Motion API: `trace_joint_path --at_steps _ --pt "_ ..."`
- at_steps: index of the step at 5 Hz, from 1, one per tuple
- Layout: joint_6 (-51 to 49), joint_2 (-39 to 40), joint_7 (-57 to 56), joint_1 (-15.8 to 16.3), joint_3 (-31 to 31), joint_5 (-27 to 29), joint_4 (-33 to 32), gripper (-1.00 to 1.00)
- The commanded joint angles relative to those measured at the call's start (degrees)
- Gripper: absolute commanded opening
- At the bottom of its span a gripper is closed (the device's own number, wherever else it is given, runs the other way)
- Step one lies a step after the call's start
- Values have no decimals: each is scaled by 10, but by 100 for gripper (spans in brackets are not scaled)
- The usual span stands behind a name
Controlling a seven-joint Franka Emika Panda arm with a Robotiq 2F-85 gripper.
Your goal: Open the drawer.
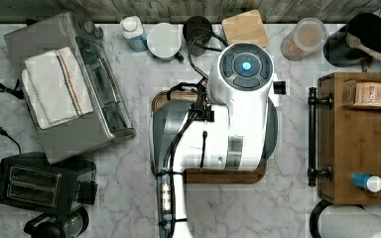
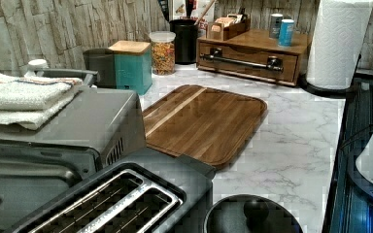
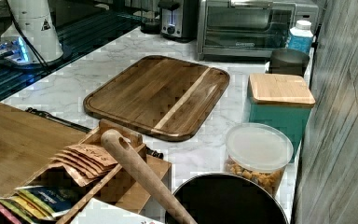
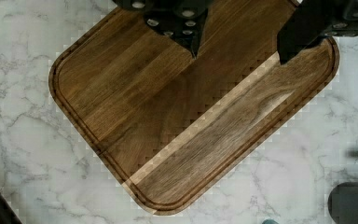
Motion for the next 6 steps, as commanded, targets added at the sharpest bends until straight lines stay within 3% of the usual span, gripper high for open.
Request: trace_joint_path --at_steps 1,2,4,6 --pt "0 0 0 0 0 0 0 100" --pt "27 -33 -64 -2 -1 -27 -58 100" --pt "65 -87 -302 -38 -38 -48 -138 100" --pt "104 -57 -451 -75 -84 -44 -129 100"
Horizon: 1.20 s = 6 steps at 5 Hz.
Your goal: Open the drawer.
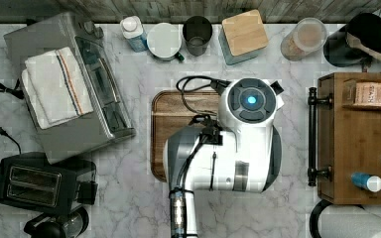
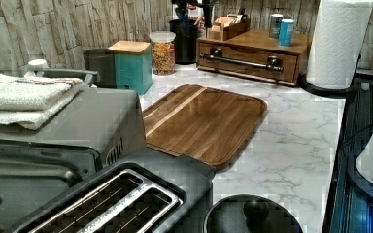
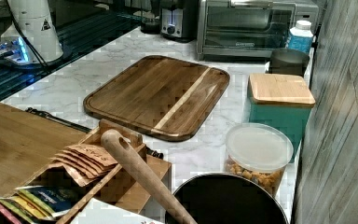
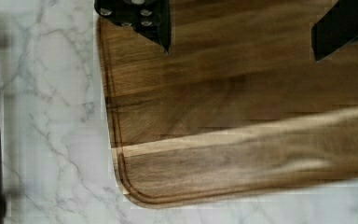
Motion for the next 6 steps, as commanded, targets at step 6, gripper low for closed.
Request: trace_joint_path --at_steps 6 --pt "164 125 -307 -145 -100 -5 76 100"
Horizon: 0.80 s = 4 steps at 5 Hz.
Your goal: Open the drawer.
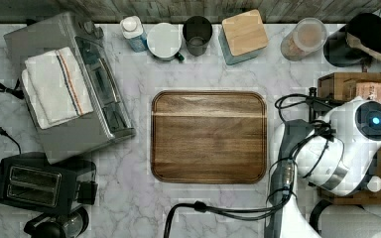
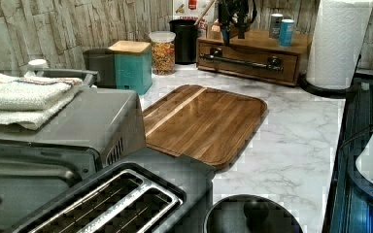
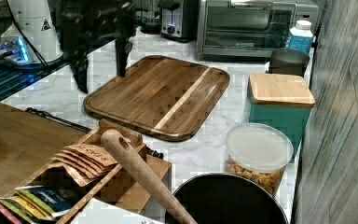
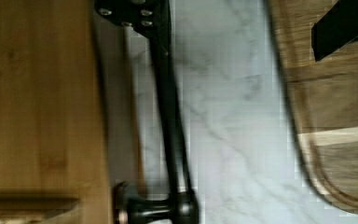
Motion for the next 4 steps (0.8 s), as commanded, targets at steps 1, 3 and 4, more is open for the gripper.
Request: trace_joint_path --at_steps 1,3,4 --pt "70 -20 -75 -3 -2 21 15 100" --pt "121 -10 -100 -12 -5 17 -9 100" --pt "167 -4 -112 -20 0 41 -42 100"
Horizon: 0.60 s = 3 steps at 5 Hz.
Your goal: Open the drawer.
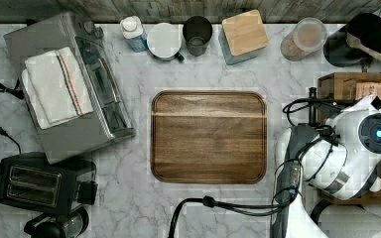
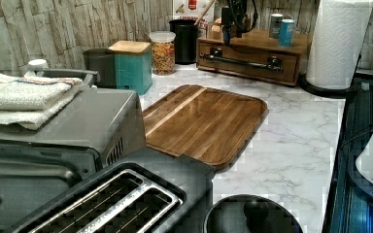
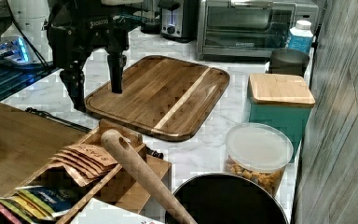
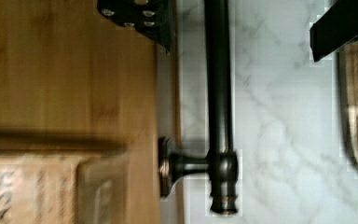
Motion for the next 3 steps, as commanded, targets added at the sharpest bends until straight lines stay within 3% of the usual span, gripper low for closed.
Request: trace_joint_path --at_steps 1,3 --pt "44 -17 -16 -1 7 39 -41 100" --pt "77 -28 24 11 2 23 -85 100"
